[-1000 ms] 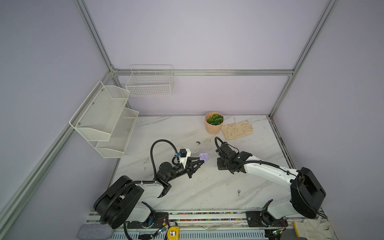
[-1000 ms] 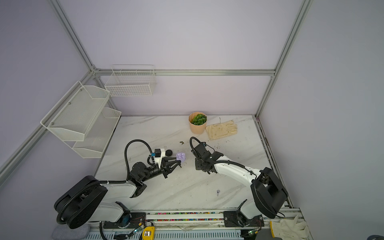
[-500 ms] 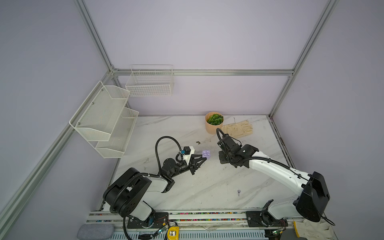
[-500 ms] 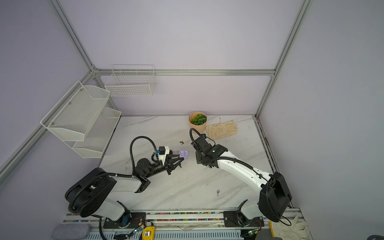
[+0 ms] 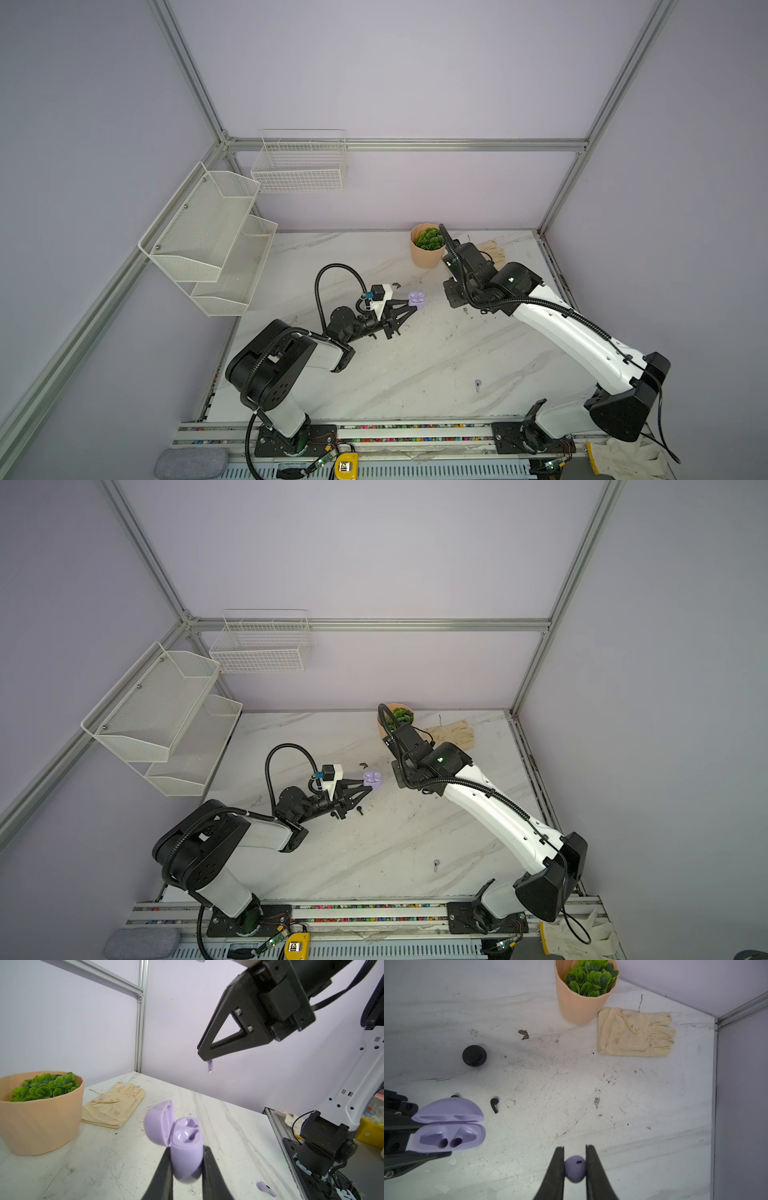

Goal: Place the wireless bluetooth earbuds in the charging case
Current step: 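Carry the earbud with the right gripper over the case in the left gripper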

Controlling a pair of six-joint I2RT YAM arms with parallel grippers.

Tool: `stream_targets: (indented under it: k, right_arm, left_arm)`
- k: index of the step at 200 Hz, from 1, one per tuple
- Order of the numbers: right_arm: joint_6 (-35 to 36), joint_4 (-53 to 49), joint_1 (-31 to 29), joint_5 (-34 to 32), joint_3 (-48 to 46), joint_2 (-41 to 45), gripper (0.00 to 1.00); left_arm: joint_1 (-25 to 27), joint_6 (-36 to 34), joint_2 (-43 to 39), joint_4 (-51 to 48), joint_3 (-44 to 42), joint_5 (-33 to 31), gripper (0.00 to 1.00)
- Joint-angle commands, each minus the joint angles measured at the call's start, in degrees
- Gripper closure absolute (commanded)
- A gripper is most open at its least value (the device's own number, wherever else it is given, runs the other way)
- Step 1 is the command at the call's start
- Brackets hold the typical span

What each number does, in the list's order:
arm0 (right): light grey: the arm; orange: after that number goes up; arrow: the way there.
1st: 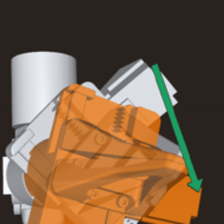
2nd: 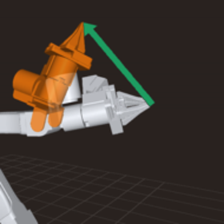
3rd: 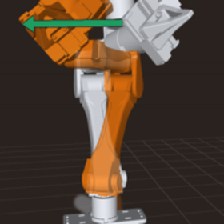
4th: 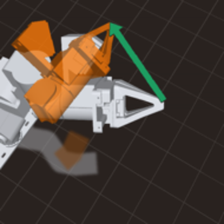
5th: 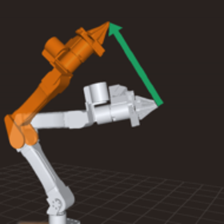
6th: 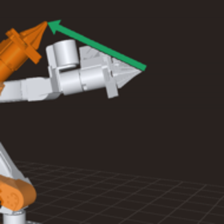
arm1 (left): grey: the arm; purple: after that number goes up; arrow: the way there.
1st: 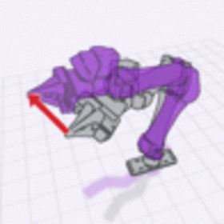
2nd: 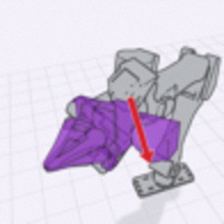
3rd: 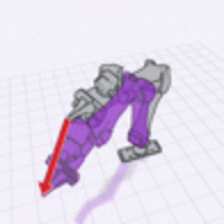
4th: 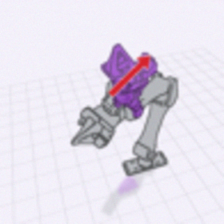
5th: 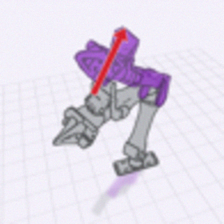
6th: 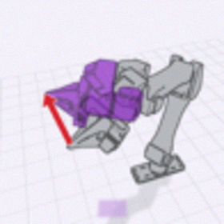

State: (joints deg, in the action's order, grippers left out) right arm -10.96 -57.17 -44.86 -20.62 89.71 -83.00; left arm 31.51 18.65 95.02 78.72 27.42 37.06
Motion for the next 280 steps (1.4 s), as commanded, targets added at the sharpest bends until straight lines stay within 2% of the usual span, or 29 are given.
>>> stream_targets:
  k: [1, 42, 79, 135, 280]
  right_arm:
    - [1.64, -5.71, -4.34, -4.2, 4.72, -3.18, 0.83]
    - [0.15, -8.28, -11.08, -11.31, 10.89, -8.19, 0.84]
    - [-0.11, -8.99, -14.56, -13.7, 13.58, -11.0, 0.85]
    - [-0.4, -7.26, -16.9, -15.36, 13.65, -11.84, 0.86]
    - [0.41, -2.54, -17.98, -16.68, 10.26, -13.12, 0.86]
  left_arm:
    - [-0.31, 0.01, 0.25, 5.18, 4.53, 2.72, 1.0]
    - [-0.31, 0.15, -0.04, 5.37, 4.69, 3.45, 1.0]
    - [-0.3, 0.76, -0.63, 5.44, 4.35, 3.89, 1.0]
    - [-0.28, 1.99, -0.89, 6.15, 4.81, 4.48, 1.0]
    - [-0.31, 3.65, -1.34, 7.33, 4.49, 4.87, 1.0]
